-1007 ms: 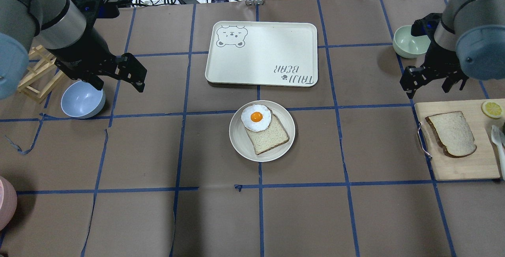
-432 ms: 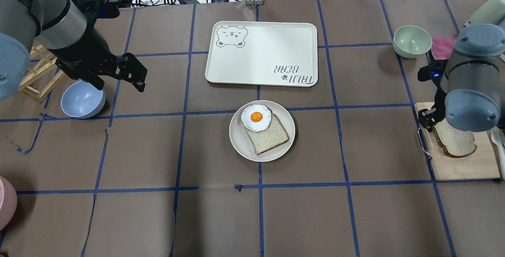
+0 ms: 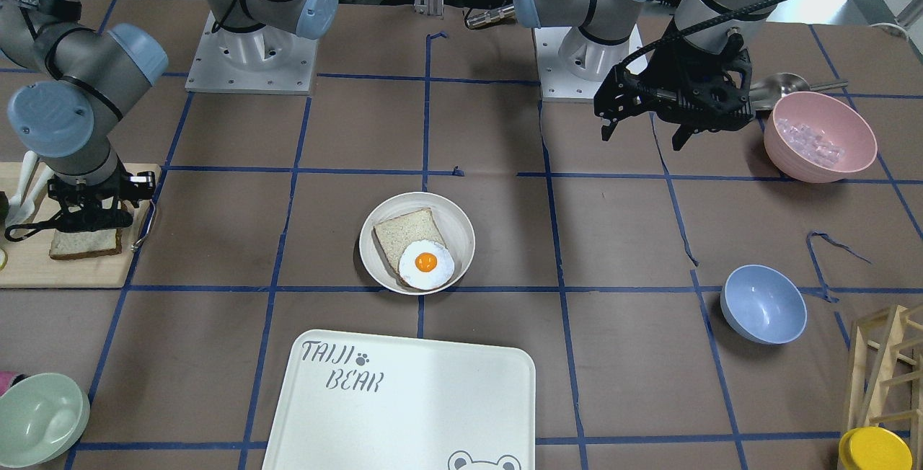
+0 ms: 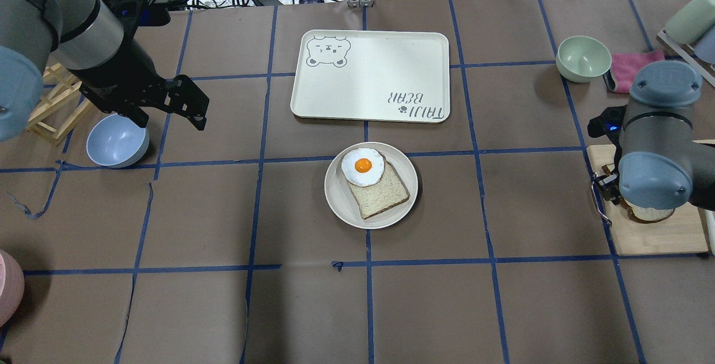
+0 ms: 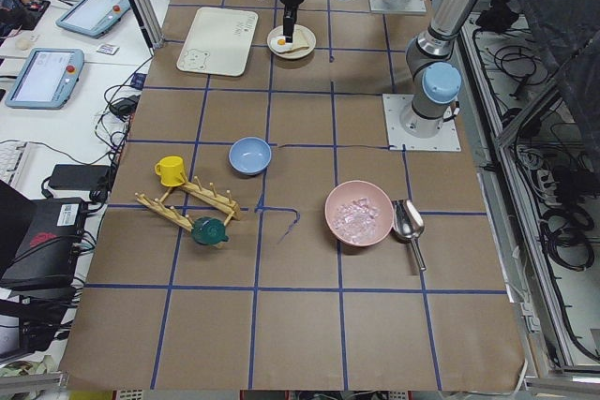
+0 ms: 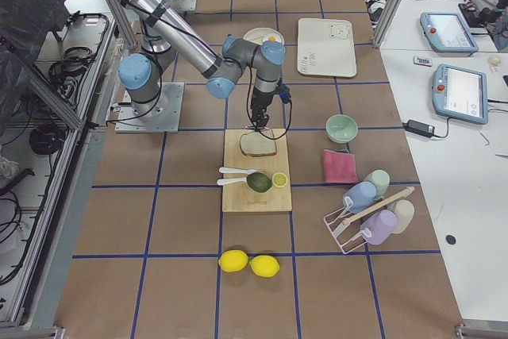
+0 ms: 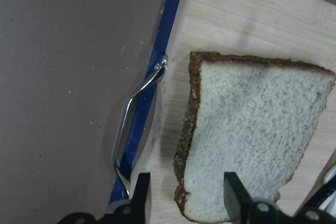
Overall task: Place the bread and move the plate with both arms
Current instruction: 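Close the right gripper on the bread slice's edge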
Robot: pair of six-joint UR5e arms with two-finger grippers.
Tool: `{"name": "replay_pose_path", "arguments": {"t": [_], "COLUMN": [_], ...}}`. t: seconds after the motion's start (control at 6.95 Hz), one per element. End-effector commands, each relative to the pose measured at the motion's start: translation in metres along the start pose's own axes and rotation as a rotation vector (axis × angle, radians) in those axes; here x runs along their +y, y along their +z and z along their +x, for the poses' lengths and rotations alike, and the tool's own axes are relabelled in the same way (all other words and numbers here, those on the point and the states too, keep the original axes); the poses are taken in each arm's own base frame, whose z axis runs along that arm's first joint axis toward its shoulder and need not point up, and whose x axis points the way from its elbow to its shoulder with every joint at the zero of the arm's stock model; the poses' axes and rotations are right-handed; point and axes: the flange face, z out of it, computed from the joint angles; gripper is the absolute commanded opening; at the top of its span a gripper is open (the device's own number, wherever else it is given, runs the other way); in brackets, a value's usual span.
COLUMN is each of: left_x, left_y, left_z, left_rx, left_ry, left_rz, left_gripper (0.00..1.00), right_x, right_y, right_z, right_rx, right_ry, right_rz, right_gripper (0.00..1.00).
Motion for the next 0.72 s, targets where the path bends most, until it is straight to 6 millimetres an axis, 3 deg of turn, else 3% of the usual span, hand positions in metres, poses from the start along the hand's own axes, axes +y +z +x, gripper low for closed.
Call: {"name": "replay_pose_path", "arguments": {"t": [0.0,0.58], "left_x": [-0.0001,0.0010], "left_y": [0.0001,0.0000], "left_z": [0.0001,0.0002], "left_rx": [0.002,0.001], "left_ry": [0.000,0.001], "left_rz": [0.000,-0.005], "left_gripper": [1.00,1.00], "right_x": [0.0020,-0.0037], "right_y": [0.0095,0.0194], "right_z": [-0.0052,-0.0029], "right_rx": [0.028,0.043], "right_ry": [-0.021,-0.014], "right_rz": [0.024,0.034], "right_gripper": [0.52,0.52]}}
